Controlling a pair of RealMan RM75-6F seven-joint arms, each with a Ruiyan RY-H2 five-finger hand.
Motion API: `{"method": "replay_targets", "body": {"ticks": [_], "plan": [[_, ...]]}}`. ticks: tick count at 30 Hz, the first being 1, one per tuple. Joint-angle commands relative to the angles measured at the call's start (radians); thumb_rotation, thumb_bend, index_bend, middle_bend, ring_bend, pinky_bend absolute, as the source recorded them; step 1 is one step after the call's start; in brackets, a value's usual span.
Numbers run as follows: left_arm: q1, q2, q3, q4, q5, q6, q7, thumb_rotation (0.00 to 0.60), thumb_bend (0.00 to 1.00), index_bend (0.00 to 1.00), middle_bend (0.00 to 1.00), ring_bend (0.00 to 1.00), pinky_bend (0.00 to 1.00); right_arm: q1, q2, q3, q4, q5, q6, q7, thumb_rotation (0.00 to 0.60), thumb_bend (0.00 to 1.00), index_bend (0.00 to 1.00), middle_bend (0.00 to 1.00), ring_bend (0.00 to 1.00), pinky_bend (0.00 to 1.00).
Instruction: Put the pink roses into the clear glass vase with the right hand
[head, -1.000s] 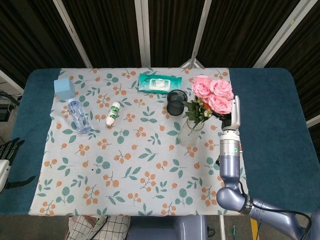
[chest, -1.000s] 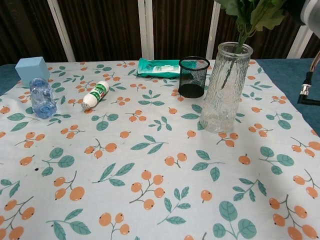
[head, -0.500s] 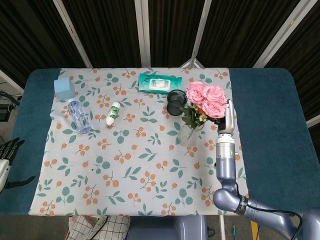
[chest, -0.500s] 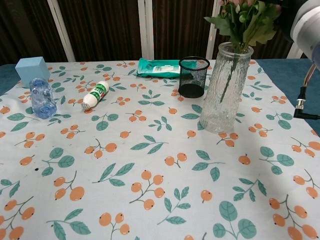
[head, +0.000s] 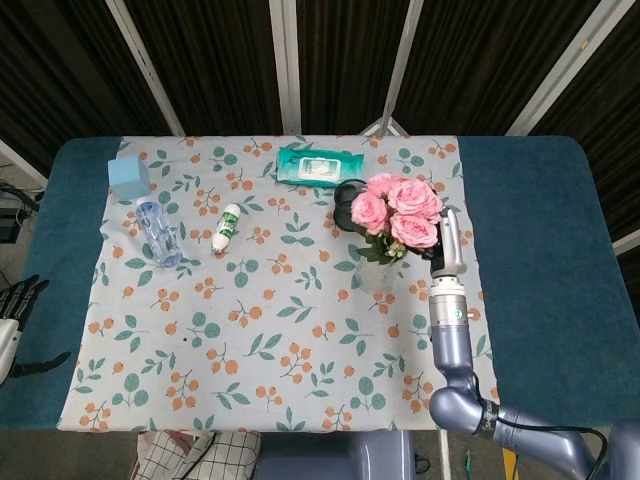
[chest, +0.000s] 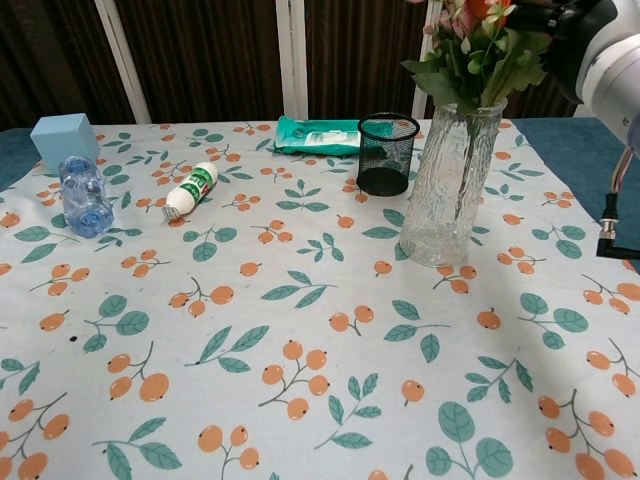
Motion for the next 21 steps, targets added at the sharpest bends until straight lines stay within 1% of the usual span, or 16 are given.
{"method": "replay_targets", "body": {"ticks": [1, 3, 5, 6, 11, 14, 17, 21], "plan": [[0.000, 0.000, 0.000, 0.000, 0.000, 0.001, -0.001, 0.600, 0.00, 0.00, 0.00, 0.00, 0.00, -0.006, 0.010, -0.010, -0.007, -0.006, -0.012, -0.005, 0.600, 0.39, 0.18, 0.35, 0.30, 0.32], [0.000, 0.000, 0.000, 0.001, 0.001, 0.000, -0.003, 0.600, 0.00, 0.00, 0.00, 0.00, 0.00, -0.009, 0.015, -0.012, -0.014, -0.007, -0.017, -0.006, 0.600, 0.37, 0.07, 0.25, 0.20, 0.25], [0.000, 0.001, 0.000, 0.000, 0.001, 0.000, -0.004, 0.600, 0.00, 0.00, 0.00, 0.00, 0.00, -0.012, 0.021, -0.015, -0.021, -0.008, -0.021, -0.010, 0.600, 0.35, 0.01, 0.20, 0.15, 0.21], [0.000, 0.001, 0.000, 0.001, 0.002, 0.001, -0.004, 0.600, 0.00, 0.00, 0.00, 0.00, 0.00, -0.014, 0.025, -0.017, -0.026, -0.009, -0.023, -0.011, 0.600, 0.34, 0.00, 0.18, 0.12, 0.18], [0.000, 0.000, 0.000, 0.000, 0.001, 0.001, -0.003, 0.600, 0.00, 0.00, 0.00, 0.00, 0.00, -0.031, 0.055, -0.035, -0.063, -0.010, -0.045, -0.021, 0.600, 0.30, 0.00, 0.06, 0.02, 0.09], [0.000, -0.001, 0.000, 0.000, 0.002, 0.003, -0.001, 0.600, 0.00, 0.00, 0.00, 0.00, 0.00, -0.049, 0.073, -0.053, -0.087, -0.020, -0.046, -0.022, 0.600, 0.28, 0.00, 0.01, 0.00, 0.07], [0.001, -0.001, 0.001, 0.000, 0.003, 0.004, 0.001, 0.600, 0.00, 0.00, 0.00, 0.00, 0.00, -0.066, 0.095, -0.069, -0.107, -0.039, -0.041, -0.030, 0.600, 0.28, 0.00, 0.00, 0.00, 0.06], [0.001, -0.001, 0.002, -0.002, 0.006, 0.005, 0.003, 0.600, 0.00, 0.00, 0.00, 0.00, 0.00, -0.088, 0.143, -0.076, -0.142, -0.030, -0.055, -0.044, 0.600, 0.28, 0.00, 0.00, 0.00, 0.06]]}}
